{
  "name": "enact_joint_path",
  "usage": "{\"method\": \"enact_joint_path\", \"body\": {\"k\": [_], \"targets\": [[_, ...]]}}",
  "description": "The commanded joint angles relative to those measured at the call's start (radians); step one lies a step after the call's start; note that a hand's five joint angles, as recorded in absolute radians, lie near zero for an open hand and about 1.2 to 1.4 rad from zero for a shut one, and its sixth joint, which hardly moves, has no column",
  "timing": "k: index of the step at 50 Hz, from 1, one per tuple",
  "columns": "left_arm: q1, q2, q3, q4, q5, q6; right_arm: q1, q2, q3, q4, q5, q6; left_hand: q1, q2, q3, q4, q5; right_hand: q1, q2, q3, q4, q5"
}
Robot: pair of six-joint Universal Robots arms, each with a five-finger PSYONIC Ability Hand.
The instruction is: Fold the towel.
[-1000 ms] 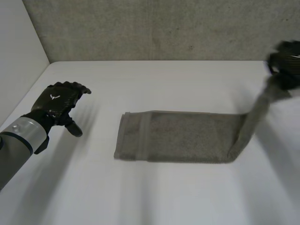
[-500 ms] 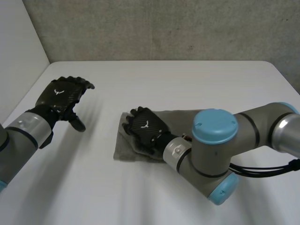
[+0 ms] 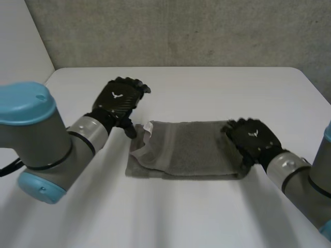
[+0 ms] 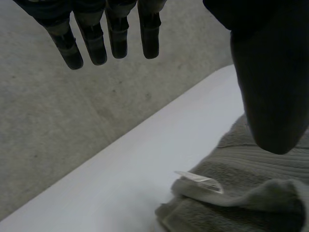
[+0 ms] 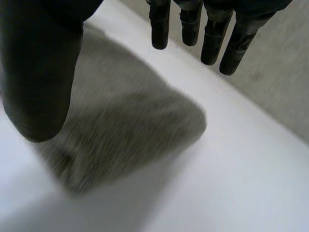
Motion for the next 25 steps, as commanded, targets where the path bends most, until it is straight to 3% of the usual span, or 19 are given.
{"method": "enact_joint_path", "body": {"k": [1, 3, 5, 6, 7, 17, 25], "targets": [[-0.039, -0.076, 0.023, 0.000, -0.022, 0.000, -0.039, 0.056, 0.049, -0.003, -0.057, -0.007, -0.066, -0.063, -0.051, -0.059, -0.046, 0.131, 0.144, -0.043, -0.076, 0.157], [-0.040, -0.084, 0.022, -0.001, -0.032, 0.000, -0.039, 0.074, 0.048, -0.009, -0.058, -0.012, -0.066, -0.063, -0.051, -0.059, -0.046, 0.269, 0.282, -0.043, -0.076, 0.295], [-0.041, -0.086, 0.020, -0.005, -0.042, -0.002, -0.042, 0.096, 0.042, -0.023, -0.064, -0.013, -0.066, -0.063, -0.051, -0.059, -0.046, 0.797, 0.810, -0.043, -0.076, 0.823], [-0.040, -0.086, 0.014, -0.006, -0.048, -0.002, -0.042, 0.096, 0.042, -0.023, -0.065, -0.013, -0.066, -0.063, -0.051, -0.059, -0.046, 0.801, 0.813, -0.043, -0.076, 0.826], [-0.040, -0.086, 0.014, -0.006, -0.048, -0.002, -0.046, 0.099, 0.036, -0.034, -0.065, -0.016, -0.066, -0.063, -0.051, -0.059, -0.046, 1.128, 1.140, -0.043, -0.076, 1.153], [-0.012, 0.025, -0.064, -0.009, -0.048, -0.002, -0.036, 0.036, -0.073, -0.014, -0.057, -0.076, -0.066, -0.063, -0.051, -0.059, -0.046, 1.131, 1.144, -0.043, -0.076, 1.157], [0.057, 0.141, -0.104, 0.000, -0.051, -0.005, 0.236, 0.048, -0.313, 0.022, -0.106, -0.065, -0.066, -0.063, -0.051, -0.059, -0.046, 1.131, 1.144, -0.043, -0.076, 1.157]]}}
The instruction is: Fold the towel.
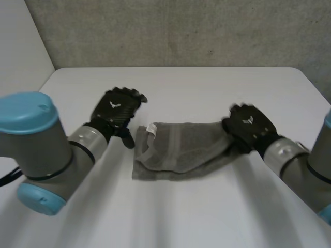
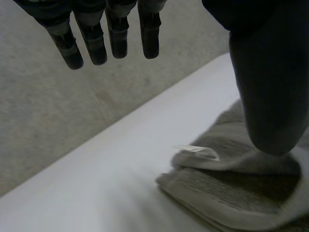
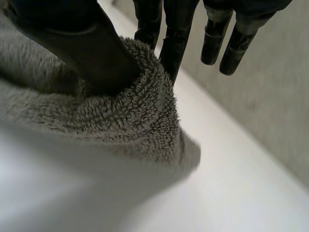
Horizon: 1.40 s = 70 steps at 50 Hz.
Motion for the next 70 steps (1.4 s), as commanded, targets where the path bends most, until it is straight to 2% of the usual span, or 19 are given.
{"method": "enact_joint_path", "body": {"k": [1, 5, 7, 16, 17, 18, 19, 20, 24, 26, 31, 36, 38, 43, 48, 51, 53, 59, 70], "targets": [[0.053, 0.101, -0.033, 0.008, -0.001, -0.002, 0.253, 0.065, -0.220, 0.024, -0.049, 0.000, -0.066, -0.063, -0.051, -0.059, -0.046, 0.122, 0.155, -0.043, -0.076, 0.068], [0.074, 0.134, -0.048, 0.008, -0.004, -0.004, 0.352, 0.151, -0.308, 0.023, -0.053, 0.000, -0.066, -0.063, -0.051, -0.059, -0.046, 0.122, 0.155, -0.043, -0.076, 0.068], [0.082, 0.145, -0.057, 0.009, -0.004, -0.007, 0.422, 0.261, -0.376, 0.021, -0.055, 0.000, -0.066, -0.063, -0.051, -0.059, -0.046, 0.122, 0.155, -0.043, -0.076, 0.068], [0.124, 0.165, -0.113, 0.012, -0.001, -0.061, 0.498, 0.447, -0.429, 0.021, -0.036, -0.025, -0.066, -0.063, -0.051, -0.059, -0.046, 0.122, 0.155, -0.043, -0.076, 0.068], [0.124, 0.165, -0.113, 0.012, -0.001, -0.061, 0.498, 0.441, -0.424, 0.021, -0.029, -0.026, -0.066, -0.063, -0.051, -0.059, -0.046, -0.159, -0.125, -0.043, -0.076, -0.212], [0.125, 0.165, -0.117, 0.012, 0.002, -0.062, 0.492, 0.421, -0.417, 0.020, -0.021, -0.019, -0.066, -0.063, -0.051, -0.059, -0.046, -0.781, -0.747, -0.043, -0.076, -0.834], [0.125, 0.162, -0.119, 0.012, 0.003, -0.062, 0.491, 0.421, -0.416, 0.020, -0.021, -0.019, -0.066, -0.063, -0.051, -0.059, -0.046, -0.787, -0.754, -0.043, -0.076, -0.841], [0.125, 0.162, -0.119, 0.012, 0.003, -0.062, 0.484, 0.387, -0.409, 0.021, -0.010, -0.008, -0.066, -0.063, -0.051, -0.059, -0.046, -1.100, -1.066, -0.043, -0.076, -1.153], [0.128, 0.148, -0.094, 0.023, 0.003, -0.062, 0.447, 0.290, -0.364, 0.015, 0.028, 0.043, -0.066, -0.063, -0.051, -0.059, -0.046, -1.100, -1.066, -0.043, -0.076, -1.153], [0.125, 0.135, -0.077, 0.032, 0.003, -0.062, 0.400, 0.184, -0.308, 0.015, 0.072, 0.140, -0.066, -0.063, -0.051, -0.059, -0.046, -1.100, -1.066, -0.043, -0.076, -1.153], [0.098, 0.063, -0.002, 0.040, -0.003, -0.065, 0.343, 0.033, -0.201, 0.013, 0.102, 0.298, -0.066, -0.063, -0.051, -0.059, -0.046, -1.100, -1.066, -0.043, -0.076, -1.153], [0.045, -0.005, 0.068, 0.040, -0.004, -0.099, 0.275, -0.024, -0.142, 0.016, 0.096, 0.400, -0.066, -0.063, -0.051, -0.059, -0.046, -1.100, -1.066, -0.043, -0.076, -1.153], [0.013, -0.055, 0.111, 0.034, -0.006, -0.157, 0.258, -0.024, -0.136, 0.020, 0.097, 0.416, -0.063, -0.060, -0.051, -0.059, -0.043, -1.100, -1.066, -0.043, -0.076, -1.153], [-0.021, -0.120, 0.150, 0.032, -0.003, -0.229, 0.226, 0.020, -0.146, 0.015, 0.120, 0.432, -0.063, -0.060, -0.051, -0.059, -0.043, -1.100, -1.066, -0.043, -0.076, -1.153], [-0.074, -0.175, 0.156, 0.016, -0.003, -0.245, 0.198, 0.178, -0.241, 0.035, 0.132, 0.490, -0.063, -0.060, -0.051, -0.059, -0.043, -1.100, -1.066, -0.043, -0.076, -1.153], [-0.091, -0.200, 0.148, 0.005, -0.007, -0.240, 0.197, 0.212, -0.266, 0.047, 0.131, 0.521, -0.063, -0.060, -0.051, -0.059, -0.043, -1.100, -1.066, -0.043, -0.076, -1.153], [-0.091, -0.206, 0.145, -0.003, -0.016, -0.239, 0.195, 0.289, -0.332, 0.090, 0.125, 0.586, -0.060, -0.058, -0.051, -0.059, -0.040, -1.100, -1.066, -0.043, -0.076, -1.153], [-0.064, -0.240, 0.141, -0.032, -0.087, -0.226, 0.198, 0.387, -0.401, 0.142, 0.123, 0.615, -0.060, -0.058, -0.051, -0.059, -0.040, -1.100, -1.066, -0.043, -0.076, -1.153], [-0.016, -0.278, 0.111, -0.055, -0.121, -0.101, 0.226, 0.456, -0.432, 0.145, 0.132, 0.659, -0.063, -0.060, -0.051, -0.059, -0.043, -1.100, -1.066, -0.043, -0.076, -1.153]]}}
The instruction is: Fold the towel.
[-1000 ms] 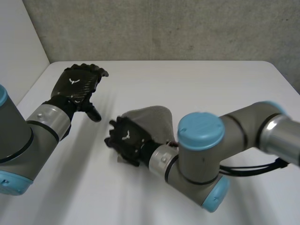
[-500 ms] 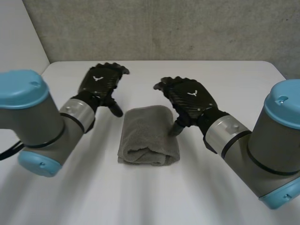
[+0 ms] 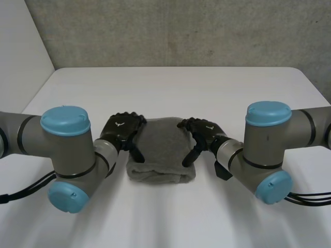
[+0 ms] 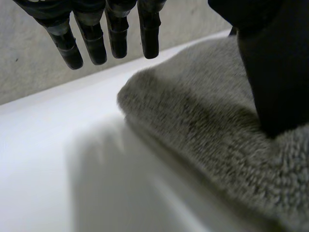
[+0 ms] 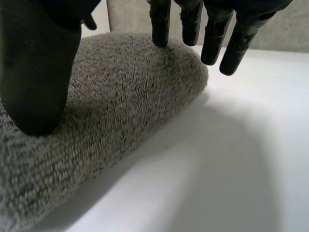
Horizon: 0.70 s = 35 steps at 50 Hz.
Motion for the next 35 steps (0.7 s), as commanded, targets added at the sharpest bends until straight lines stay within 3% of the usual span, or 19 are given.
{"method": "enact_joint_path", "body": {"k": [1, 11, 15, 22, 24, 35], "targets": [[0.016, -0.019, -0.015, -0.002, -0.009, 0.065, 0.024, 0.040, -0.016, -0.002, 0.008, 0.022, -0.063, -0.060, -0.051, -0.059, -0.042, -0.066, -0.075, -0.043, -0.076, -0.061], [0.010, -0.011, -0.020, -0.005, -0.014, 0.062, 0.048, 0.037, -0.012, -0.002, 0.029, 0.007, -0.063, -0.060, -0.051, -0.059, -0.042, -0.066, -0.075, -0.043, -0.076, -0.061], [0.005, 0.015, -0.022, -0.007, -0.015, 0.062, 0.048, -0.057, 0.018, -0.008, 0.046, -0.040, -0.063, -0.060, -0.051, -0.059, -0.042, -0.066, -0.075, -0.043, -0.076, -0.061], [0.010, 0.215, -0.060, 0.005, -0.028, 0.049, 0.023, -0.268, 0.090, -0.013, 0.060, -0.134, -0.066, -0.063, -0.051, -0.059, -0.045, -0.066, -0.075, -0.043, -0.076, -0.061], [0.011, 0.258, -0.061, 0.005, -0.028, 0.036, -0.012, -0.376, 0.122, -0.015, 0.108, -0.162, -0.066, -0.063, -0.051, -0.059, -0.045, -0.066, -0.075, -0.043, -0.076, -0.061], [0.037, 0.438, -0.018, -0.080, -0.058, -0.096, -0.080, -0.555, 0.152, -0.011, 0.288, -0.234, -0.060, -0.057, -0.051, -0.059, -0.039, -0.066, -0.075, -0.043, -0.076, -0.061]]}}
